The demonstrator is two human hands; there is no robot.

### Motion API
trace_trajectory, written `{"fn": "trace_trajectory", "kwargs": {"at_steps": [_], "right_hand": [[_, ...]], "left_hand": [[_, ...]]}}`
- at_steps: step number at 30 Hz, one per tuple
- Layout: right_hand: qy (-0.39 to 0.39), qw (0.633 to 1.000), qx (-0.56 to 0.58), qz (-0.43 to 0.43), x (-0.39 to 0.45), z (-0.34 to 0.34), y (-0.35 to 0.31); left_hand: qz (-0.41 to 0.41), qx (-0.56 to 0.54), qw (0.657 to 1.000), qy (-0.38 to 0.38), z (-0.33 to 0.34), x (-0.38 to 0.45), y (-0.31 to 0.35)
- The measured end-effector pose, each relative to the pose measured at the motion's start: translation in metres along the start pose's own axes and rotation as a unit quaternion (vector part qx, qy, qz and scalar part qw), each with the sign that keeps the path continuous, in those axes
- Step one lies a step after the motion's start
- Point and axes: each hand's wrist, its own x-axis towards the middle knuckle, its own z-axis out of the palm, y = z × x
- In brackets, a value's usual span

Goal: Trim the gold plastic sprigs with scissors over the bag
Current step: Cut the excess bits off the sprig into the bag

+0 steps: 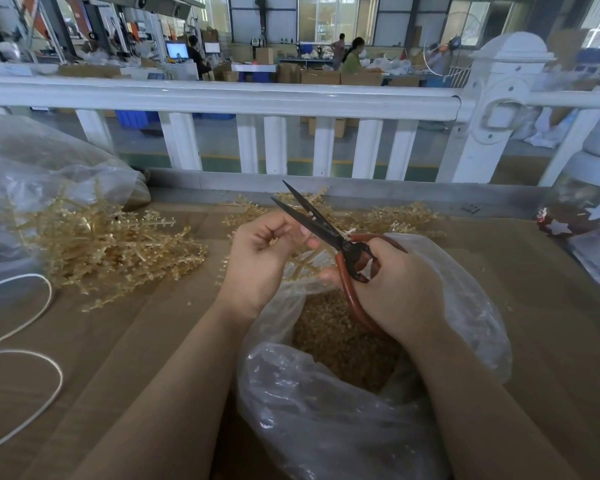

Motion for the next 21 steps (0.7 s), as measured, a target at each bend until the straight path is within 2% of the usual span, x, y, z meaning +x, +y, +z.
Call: {"fn": "trace_trajectory", "kwargs": {"at_steps": [9,21], "right_hand": [[-0.017,1.0,0.014,0.006,0.0004,0.0007,0.0],[-0.009,1.0,0.025,-0.004,0.0,-0.0012,-0.0044]], "left_hand": [[-0.015,-0.024,1.0,-0.001,0.001,-0.0003,0.0037],[-0.024,-0.013,0.999,-0.044,0.0016,-0.0001,0.0019]]}}
